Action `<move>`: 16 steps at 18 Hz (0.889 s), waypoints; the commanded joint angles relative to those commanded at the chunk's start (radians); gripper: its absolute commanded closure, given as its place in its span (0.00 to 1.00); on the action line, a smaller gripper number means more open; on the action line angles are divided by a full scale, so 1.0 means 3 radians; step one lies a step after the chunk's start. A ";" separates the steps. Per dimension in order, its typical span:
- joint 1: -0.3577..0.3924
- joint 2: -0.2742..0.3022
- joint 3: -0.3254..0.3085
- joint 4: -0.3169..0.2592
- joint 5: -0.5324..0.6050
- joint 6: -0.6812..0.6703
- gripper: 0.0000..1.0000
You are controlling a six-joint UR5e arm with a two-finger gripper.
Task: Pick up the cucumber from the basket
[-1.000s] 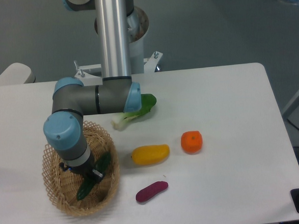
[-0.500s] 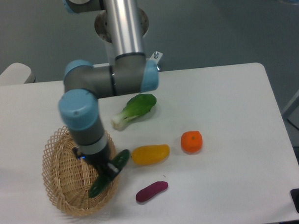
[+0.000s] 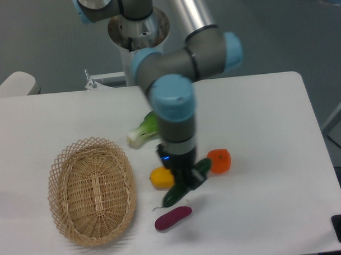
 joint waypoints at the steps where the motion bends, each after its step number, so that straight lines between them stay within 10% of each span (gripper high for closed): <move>1: 0.0062 0.0005 0.0000 -0.0021 -0.0005 0.0133 0.78; 16: 0.0292 0.0046 0.0015 -0.0077 -0.0005 0.0564 0.78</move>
